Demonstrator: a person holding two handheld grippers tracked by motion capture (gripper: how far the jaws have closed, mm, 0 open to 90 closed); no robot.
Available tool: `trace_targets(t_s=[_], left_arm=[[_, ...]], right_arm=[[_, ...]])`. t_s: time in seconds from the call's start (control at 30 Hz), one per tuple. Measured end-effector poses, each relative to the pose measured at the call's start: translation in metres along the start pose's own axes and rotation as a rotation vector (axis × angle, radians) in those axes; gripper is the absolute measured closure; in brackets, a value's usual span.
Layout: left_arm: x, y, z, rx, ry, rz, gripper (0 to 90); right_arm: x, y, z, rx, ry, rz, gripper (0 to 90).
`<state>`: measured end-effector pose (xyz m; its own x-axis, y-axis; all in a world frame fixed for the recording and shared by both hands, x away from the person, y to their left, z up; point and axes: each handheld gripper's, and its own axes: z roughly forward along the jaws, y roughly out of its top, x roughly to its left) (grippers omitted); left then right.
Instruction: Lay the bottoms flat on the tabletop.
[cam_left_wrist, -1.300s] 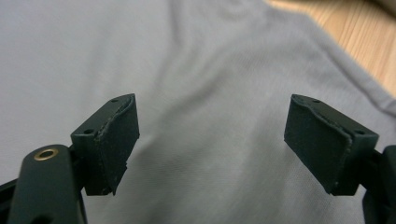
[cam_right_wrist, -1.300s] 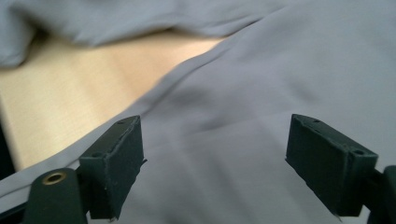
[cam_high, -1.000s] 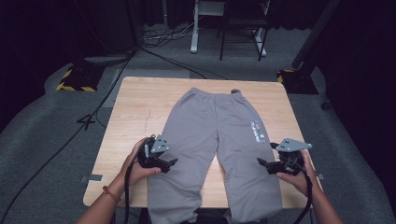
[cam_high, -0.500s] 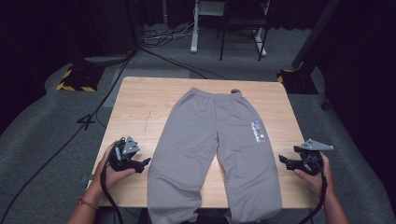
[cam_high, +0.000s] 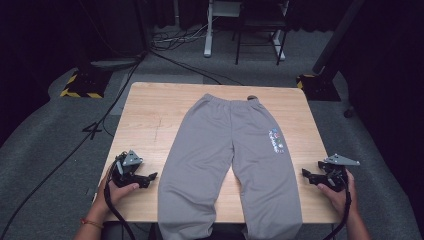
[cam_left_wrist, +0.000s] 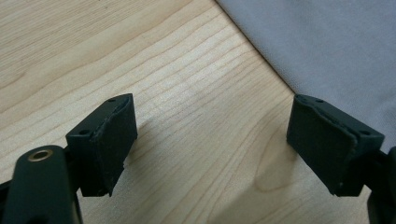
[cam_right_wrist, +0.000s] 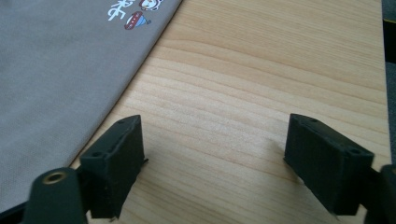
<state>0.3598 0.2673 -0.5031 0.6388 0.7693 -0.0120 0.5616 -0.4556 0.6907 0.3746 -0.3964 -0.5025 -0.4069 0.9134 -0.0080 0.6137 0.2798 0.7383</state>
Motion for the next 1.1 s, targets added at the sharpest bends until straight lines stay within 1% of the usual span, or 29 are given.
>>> trace_targets(t_s=[0.1, 0.37, 0.43, 0.5, 0.53, 0.67, 0.7, 0.73, 1.1], left_arm=[[-0.0009, 0.0005, 0.0008, 0.003, -0.001, -0.015, 15.9], [0.0002, 0.0019, 0.0019, 0.005, -0.001, -0.004, 15.3], [0.0001, 0.0022, 0.0022, 0.004, -0.002, -0.004, 15.3], [-0.0005, 0.0024, 0.0029, 0.001, -0.005, -0.013, 15.3], [-0.0003, 0.0026, 0.0027, 0.003, -0.003, -0.007, 15.3], [-0.0003, 0.0025, 0.0028, 0.001, -0.004, -0.008, 15.3], [-0.0005, 0.0024, 0.0030, 0.001, -0.007, -0.013, 15.3], [0.0000, 0.0026, 0.0029, 0.002, -0.005, -0.004, 15.3], [0.0002, 0.0030, 0.0032, 0.003, -0.007, -0.001, 15.3]], right_arm=[[0.0002, -0.0002, 0.0003, -0.002, 0.001, 0.001, 18.6], [0.0001, -0.0004, 0.0003, -0.003, 0.002, 0.001, 18.8], [0.0000, -0.0003, 0.0002, -0.002, 0.005, 0.002, 18.9], [-0.0001, -0.0004, 0.0002, -0.003, 0.008, 0.002, 19.0], [-0.0001, -0.0004, 0.0002, -0.003, 0.008, 0.002, 19.0], [0.0000, -0.0004, 0.0002, -0.003, 0.007, 0.002, 19.0], [0.0000, -0.0004, 0.0002, -0.003, 0.007, 0.002, 19.0], [0.0000, -0.0005, 0.0001, -0.002, 0.007, 0.001, 19.0], [-0.0002, -0.0006, 0.0000, -0.003, 0.008, 0.002, 19.1]])
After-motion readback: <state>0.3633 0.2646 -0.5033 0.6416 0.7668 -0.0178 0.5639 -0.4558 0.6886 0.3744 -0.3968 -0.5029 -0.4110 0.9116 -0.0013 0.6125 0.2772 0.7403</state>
